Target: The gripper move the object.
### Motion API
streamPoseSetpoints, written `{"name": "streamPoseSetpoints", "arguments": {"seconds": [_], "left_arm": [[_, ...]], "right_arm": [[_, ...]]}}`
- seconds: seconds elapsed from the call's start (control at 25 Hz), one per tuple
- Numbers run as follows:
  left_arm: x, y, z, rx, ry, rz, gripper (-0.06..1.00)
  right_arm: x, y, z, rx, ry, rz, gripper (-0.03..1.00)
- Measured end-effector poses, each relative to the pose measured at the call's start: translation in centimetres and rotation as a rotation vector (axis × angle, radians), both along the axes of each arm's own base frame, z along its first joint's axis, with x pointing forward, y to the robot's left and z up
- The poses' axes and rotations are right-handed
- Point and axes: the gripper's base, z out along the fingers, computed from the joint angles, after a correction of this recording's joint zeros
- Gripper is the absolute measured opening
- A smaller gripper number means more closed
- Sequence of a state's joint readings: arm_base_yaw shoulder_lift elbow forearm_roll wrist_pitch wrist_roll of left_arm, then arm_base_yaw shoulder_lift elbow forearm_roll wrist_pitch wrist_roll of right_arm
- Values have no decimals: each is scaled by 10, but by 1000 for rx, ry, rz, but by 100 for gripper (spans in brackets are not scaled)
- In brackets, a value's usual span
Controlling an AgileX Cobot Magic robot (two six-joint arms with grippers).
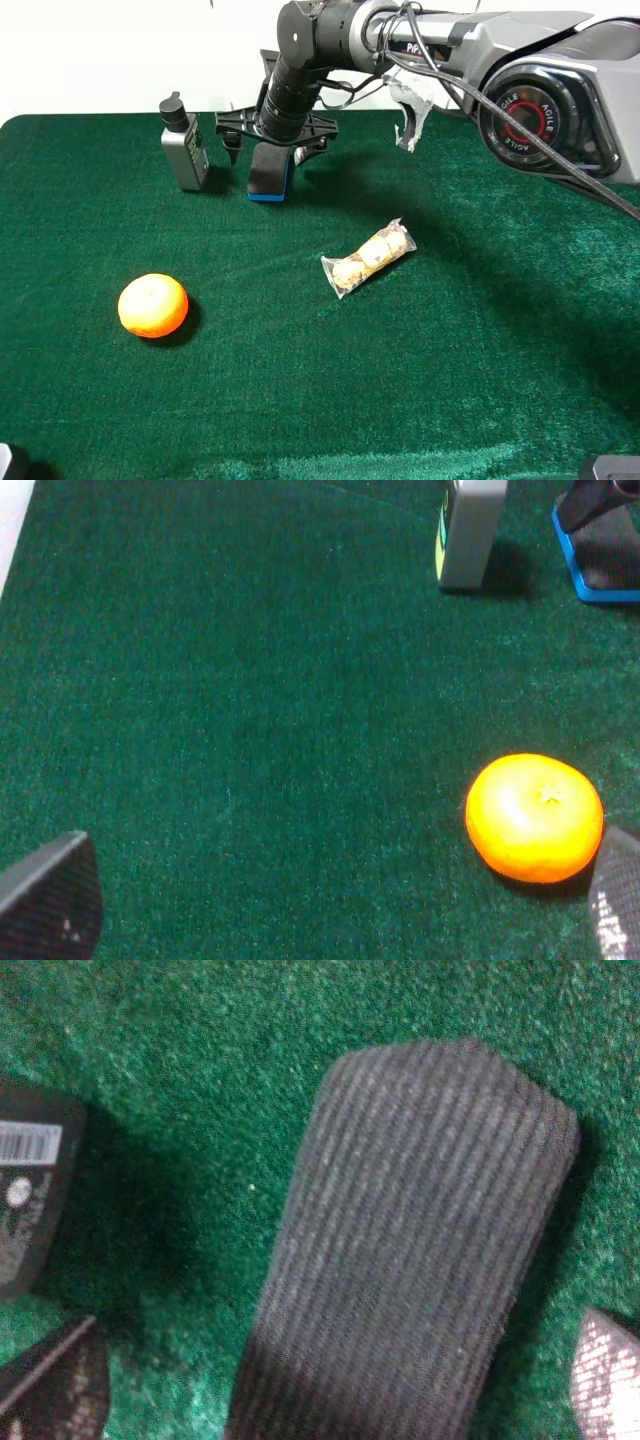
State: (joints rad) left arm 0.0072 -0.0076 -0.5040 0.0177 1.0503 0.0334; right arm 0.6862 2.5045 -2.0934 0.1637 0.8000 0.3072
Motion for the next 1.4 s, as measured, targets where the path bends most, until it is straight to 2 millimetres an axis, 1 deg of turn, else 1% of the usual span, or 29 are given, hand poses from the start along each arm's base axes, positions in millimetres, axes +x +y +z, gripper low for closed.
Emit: {"name": "streamPoseSetpoints", "arguments": {"seconds": [0.12,0.24,0.4,0.6,0.72,0.96,1.08,1.24,1.4], "left_arm": [[0,0,0,0,0,0,99],[0,0,0,0,0,0,99],[0,0,0,0,0,0,99],[0,0,0,0,0,0,99],[0,0,0,0,0,0,99],[0,0,0,0,0,0,99],[0,0,0,0,0,0,99],[0,0,0,0,0,0,99],[0,0,0,0,0,0,99]], "right_arm": [[-3,-3,5,-27,24,10,69],[-5,-8,15,-56,52,16,69],[-5,-21,33,-92,84,34,69],[-5,-42,64,-133,104,72,69],[-9,-52,82,-161,112,110,69],[-14,-60,118,-161,34,180,69],[-20,-65,137,-152,-2,190,69],[-29,-77,156,-162,-30,195,69],[-47,-93,172,-197,-44,195,69]]}}
